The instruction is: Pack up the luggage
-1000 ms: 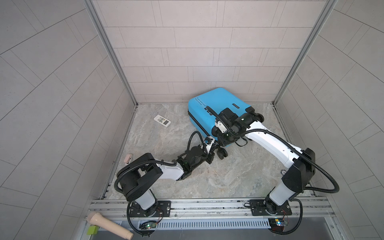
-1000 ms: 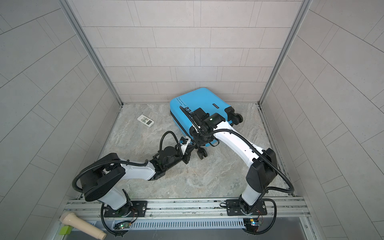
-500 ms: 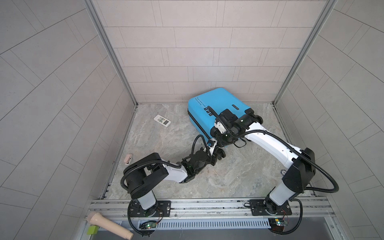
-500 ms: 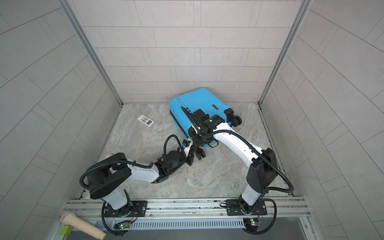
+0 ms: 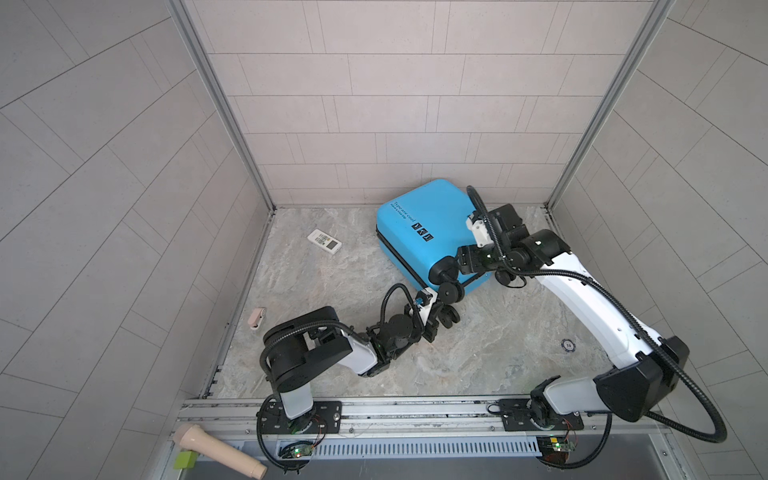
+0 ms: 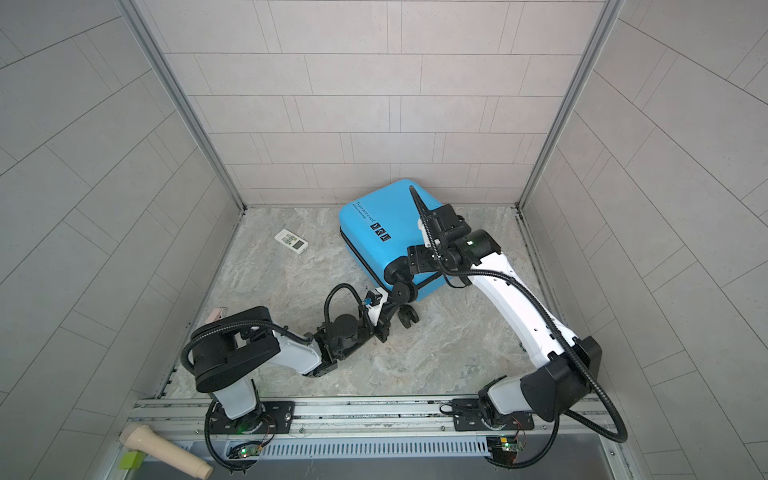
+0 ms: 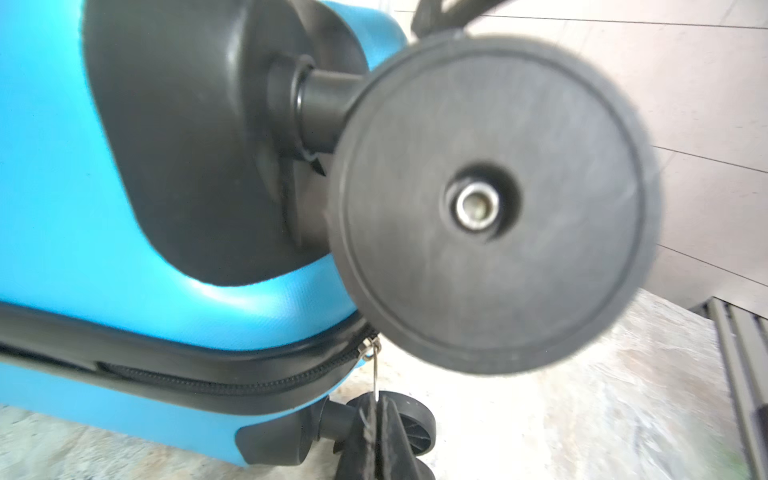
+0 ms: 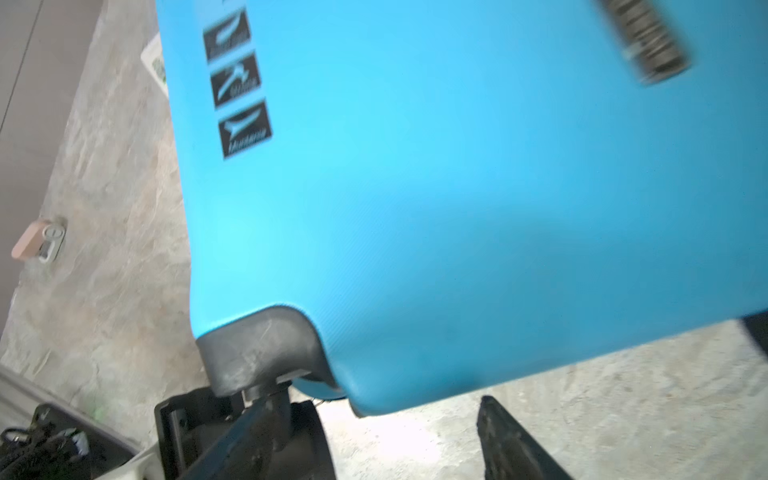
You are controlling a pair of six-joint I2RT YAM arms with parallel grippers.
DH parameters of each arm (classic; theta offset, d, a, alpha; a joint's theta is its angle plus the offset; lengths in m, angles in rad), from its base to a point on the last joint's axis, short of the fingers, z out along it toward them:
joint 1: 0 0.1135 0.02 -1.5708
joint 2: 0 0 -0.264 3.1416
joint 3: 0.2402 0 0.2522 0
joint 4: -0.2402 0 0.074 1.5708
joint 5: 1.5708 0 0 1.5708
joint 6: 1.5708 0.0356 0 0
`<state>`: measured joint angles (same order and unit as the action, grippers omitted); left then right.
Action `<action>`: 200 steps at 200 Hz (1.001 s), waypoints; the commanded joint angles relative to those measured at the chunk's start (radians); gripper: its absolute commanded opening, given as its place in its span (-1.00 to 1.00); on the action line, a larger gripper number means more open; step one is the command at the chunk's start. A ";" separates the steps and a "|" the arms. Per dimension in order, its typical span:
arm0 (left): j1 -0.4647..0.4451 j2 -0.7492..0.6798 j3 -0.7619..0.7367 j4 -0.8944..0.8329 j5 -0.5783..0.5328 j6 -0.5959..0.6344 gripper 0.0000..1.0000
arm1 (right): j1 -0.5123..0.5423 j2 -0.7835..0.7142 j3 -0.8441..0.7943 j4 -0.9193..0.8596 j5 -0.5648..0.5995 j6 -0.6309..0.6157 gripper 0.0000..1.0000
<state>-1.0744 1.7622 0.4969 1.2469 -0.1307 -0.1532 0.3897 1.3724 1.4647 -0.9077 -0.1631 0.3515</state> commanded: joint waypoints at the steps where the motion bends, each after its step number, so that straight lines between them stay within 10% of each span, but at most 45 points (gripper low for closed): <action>1: -0.030 0.014 -0.011 0.066 0.083 -0.008 -1.00 | -0.074 -0.035 -0.019 -0.008 0.093 -0.040 0.60; 74: -0.030 0.006 -0.026 0.066 0.076 -0.011 -1.00 | -0.304 0.055 0.010 -0.104 0.361 -0.084 0.62; 200: 0.037 0.009 -0.021 0.055 0.153 -0.049 -1.00 | -0.368 0.332 0.064 0.009 0.291 -0.190 0.62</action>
<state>-1.0489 1.7653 0.4675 1.2884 -0.0238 -0.1844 0.0196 1.6783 1.5387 -0.9623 0.1787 0.2073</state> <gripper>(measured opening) 0.046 0.814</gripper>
